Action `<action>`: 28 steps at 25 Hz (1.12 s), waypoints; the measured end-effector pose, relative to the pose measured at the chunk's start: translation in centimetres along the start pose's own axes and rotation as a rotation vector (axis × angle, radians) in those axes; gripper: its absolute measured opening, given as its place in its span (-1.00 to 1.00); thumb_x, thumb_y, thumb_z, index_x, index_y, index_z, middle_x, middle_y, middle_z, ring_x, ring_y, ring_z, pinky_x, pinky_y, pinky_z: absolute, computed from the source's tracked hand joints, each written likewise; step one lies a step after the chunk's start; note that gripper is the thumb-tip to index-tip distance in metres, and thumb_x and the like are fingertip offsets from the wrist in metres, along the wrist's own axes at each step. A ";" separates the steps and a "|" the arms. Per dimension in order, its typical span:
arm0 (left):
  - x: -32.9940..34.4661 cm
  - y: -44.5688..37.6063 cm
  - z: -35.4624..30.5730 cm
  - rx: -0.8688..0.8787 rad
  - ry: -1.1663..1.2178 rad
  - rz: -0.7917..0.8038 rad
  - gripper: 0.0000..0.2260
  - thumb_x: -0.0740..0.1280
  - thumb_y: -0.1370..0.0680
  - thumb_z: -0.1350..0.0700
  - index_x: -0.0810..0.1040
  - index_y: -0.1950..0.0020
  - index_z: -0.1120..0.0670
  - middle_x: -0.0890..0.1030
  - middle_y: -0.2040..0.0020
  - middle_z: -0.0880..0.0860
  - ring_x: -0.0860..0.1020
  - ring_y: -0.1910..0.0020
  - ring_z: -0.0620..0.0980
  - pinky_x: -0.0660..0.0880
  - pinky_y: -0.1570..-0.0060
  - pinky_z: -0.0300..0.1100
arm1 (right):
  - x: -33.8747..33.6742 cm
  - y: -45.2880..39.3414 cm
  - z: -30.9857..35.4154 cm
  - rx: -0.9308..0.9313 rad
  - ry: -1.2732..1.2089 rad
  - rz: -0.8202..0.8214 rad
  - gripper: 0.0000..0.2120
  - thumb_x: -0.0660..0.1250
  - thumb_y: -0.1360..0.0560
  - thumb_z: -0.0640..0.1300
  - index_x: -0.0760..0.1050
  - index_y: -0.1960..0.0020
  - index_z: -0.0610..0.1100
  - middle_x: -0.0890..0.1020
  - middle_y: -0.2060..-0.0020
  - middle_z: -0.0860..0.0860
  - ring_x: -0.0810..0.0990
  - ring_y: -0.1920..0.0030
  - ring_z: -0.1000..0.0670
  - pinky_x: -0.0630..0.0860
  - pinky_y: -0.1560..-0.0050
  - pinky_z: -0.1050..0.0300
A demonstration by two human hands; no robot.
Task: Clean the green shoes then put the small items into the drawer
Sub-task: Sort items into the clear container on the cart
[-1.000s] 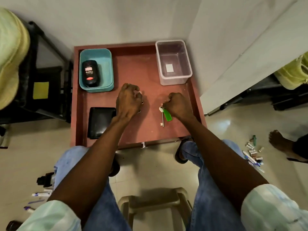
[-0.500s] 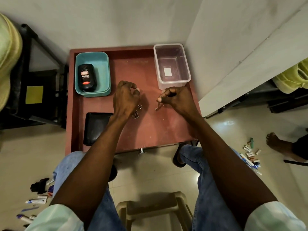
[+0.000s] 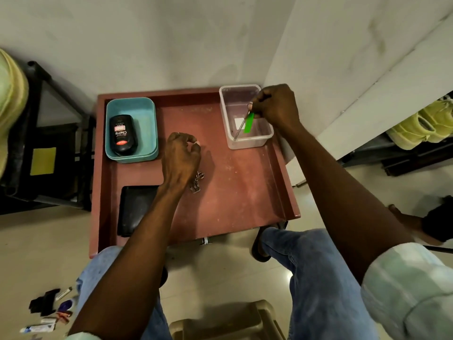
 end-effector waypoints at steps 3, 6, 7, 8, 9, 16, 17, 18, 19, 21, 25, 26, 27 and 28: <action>-0.3 -0.3 0.4 -0.020 0.008 -0.014 -0.84 0.34 -0.52 0.17 0.63 -0.06 0.17 0.58 -0.09 0.14 0.57 -0.01 0.04 0.51 -0.04 -0.13 | -0.3 -3.5 1.7 0.047 0.055 0.083 -0.90 0.49 -0.33 -0.41 0.61 0.28 -0.28 0.63 0.41 -0.08 0.65 0.41 0.03 0.62 0.28 0.17; -0.6 -0.5 0.8 -0.061 0.022 -0.027 -0.83 0.35 -0.53 0.16 0.64 -0.07 0.17 0.59 -0.10 0.13 0.57 -0.02 0.02 0.43 0.01 -0.22 | -0.3 -5.5 2.5 0.056 0.082 0.184 -0.82 0.42 -0.37 -0.43 0.54 0.34 -0.23 0.66 0.32 -0.15 0.67 0.33 -0.07 0.64 0.20 0.04; -0.6 -0.5 0.7 -0.073 0.025 -0.028 -0.83 0.35 -0.53 0.15 0.64 -0.07 0.17 0.59 -0.10 0.12 0.57 -0.03 0.02 0.41 0.02 -0.24 | -0.2 -6.1 2.3 0.063 0.097 0.207 -0.82 0.42 -0.38 -0.43 0.53 0.33 -0.24 0.66 0.30 -0.18 0.67 0.33 -0.08 0.64 0.18 0.01; -0.6 -0.5 0.6 -0.081 0.022 -0.027 -0.83 0.35 -0.53 0.15 0.64 -0.07 0.17 0.59 -0.11 0.12 0.57 -0.03 0.01 0.40 0.03 -0.25 | 0.0 -6.4 2.1 0.061 0.125 0.220 -0.83 0.43 -0.39 -0.42 0.52 0.32 -0.25 0.65 0.28 -0.21 0.66 0.34 -0.07 0.64 0.16 0.01; -0.5 -0.4 0.5 -0.083 0.018 -0.025 -0.83 0.35 -0.53 0.15 0.64 -0.07 0.17 0.59 -0.11 0.12 0.57 -0.04 0.02 0.39 0.03 -0.25 | 0.3 -6.8 1.8 0.051 0.177 0.226 -0.84 0.45 -0.39 -0.39 0.52 0.31 -0.25 0.65 0.27 -0.23 0.66 0.33 -0.08 0.63 0.14 0.02; -0.2 -0.3 0.2 -0.058 0.017 -0.017 -0.84 0.35 -0.54 0.14 0.64 -0.06 0.16 0.58 -0.11 0.12 0.57 -0.04 0.03 0.39 0.04 -0.24 | 3.0 -10.4 0.6 -0.141 0.962 0.299 -0.77 0.40 -0.47 -0.15 0.59 -0.03 -0.30 0.58 -0.09 -0.23 0.53 -0.15 -0.21 0.38 0.10 0.08; -0.2 -0.3 0.2 -0.055 0.016 -0.017 -0.84 0.34 -0.54 0.14 0.64 -0.06 0.16 0.58 -0.11 0.12 0.57 -0.03 0.03 0.40 0.04 -0.23 | 3.3 -10.7 0.2 -0.138 0.992 0.295 -0.75 0.40 -0.47 -0.19 0.57 -0.08 -0.33 0.55 -0.14 -0.24 0.51 -0.19 -0.23 0.42 0.00 0.03; -0.1 -0.4 0.2 -0.052 0.018 -0.018 -0.83 0.35 -0.54 0.14 0.64 -0.07 0.16 0.58 -0.11 0.12 0.57 -0.03 0.03 0.41 0.04 -0.23 | 3.7 -10.9 0.0 -0.124 0.978 0.270 -0.74 0.39 -0.47 -0.24 0.54 -0.13 -0.35 0.54 -0.17 -0.25 0.51 -0.21 -0.24 0.44 -0.07 0.01; -0.1 -0.3 0.3 -0.052 0.021 -0.016 -0.83 0.35 -0.54 0.14 0.64 -0.07 0.17 0.58 -0.11 0.12 0.56 -0.03 0.03 0.42 0.04 -0.22 | 4.1 -11.0 -0.3 -0.117 0.940 0.230 -0.73 0.36 -0.48 -0.29 0.51 -0.16 -0.37 0.54 -0.18 -0.26 0.51 -0.21 -0.26 0.44 -0.12 0.00; -0.1 -0.2 0.4 -0.052 0.021 -0.010 -0.83 0.35 -0.54 0.15 0.63 -0.08 0.17 0.57 -0.12 0.12 0.55 -0.03 0.02 0.42 0.04 -0.22 | 4.8 -10.9 -0.6 -0.149 0.870 0.155 -0.76 0.27 -0.51 -0.35 0.46 -0.16 -0.39 0.54 -0.17 -0.30 0.52 -0.19 -0.28 0.43 -0.11 -0.02; 0.2 -0.1 0.1 -0.048 0.006 0.014 -0.84 0.35 -0.56 0.14 0.63 -0.08 0.17 0.57 -0.12 0.13 0.54 -0.02 0.00 0.39 0.06 -0.24 | 5.0 -9.7 -1.2 -0.215 0.860 0.117 -0.80 0.20 -0.53 -0.35 0.50 -0.11 -0.36 0.55 -0.11 -0.31 0.54 -0.12 -0.27 0.44 -0.04 0.02; 0.3 -0.1 0.0 -0.048 0.001 0.020 -0.84 0.35 -0.56 0.15 0.63 -0.08 0.17 0.57 -0.12 0.13 0.55 -0.02 0.01 0.40 0.06 -0.24 | 5.0 -9.3 -1.4 -0.221 0.864 0.125 -0.81 0.21 -0.54 -0.33 0.51 -0.10 -0.35 0.56 -0.10 -0.31 0.56 -0.11 -0.27 0.44 -0.03 0.02; 0.4 0.0 0.0 -0.047 -0.001 0.023 -0.85 0.35 -0.55 0.15 0.63 -0.08 0.16 0.57 -0.12 0.13 0.55 -0.03 0.01 0.41 0.06 -0.24 | 5.1 -8.8 -1.7 -0.228 0.861 0.134 -0.82 0.22 -0.54 -0.32 0.52 -0.09 -0.35 0.58 -0.08 -0.30 0.57 -0.10 -0.27 0.45 -0.02 0.03; 0.4 0.0 0.0 -0.045 -0.003 0.024 -0.85 0.35 -0.55 0.15 0.63 -0.07 0.16 0.57 -0.12 0.13 0.56 -0.04 0.02 0.41 0.05 -0.24 | 5.3 -8.4 -1.9 -0.227 0.850 0.143 -0.81 0.23 -0.54 -0.31 0.54 -0.08 -0.35 0.59 -0.07 -0.30 0.58 -0.08 -0.27 0.45 0.00 0.04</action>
Point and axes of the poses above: each hand's wrist, its own y-axis away from the middle knuckle, its own x-axis out of the palm, z = x × y, the point moved 3 cm from there along -y, towards the middle knuckle
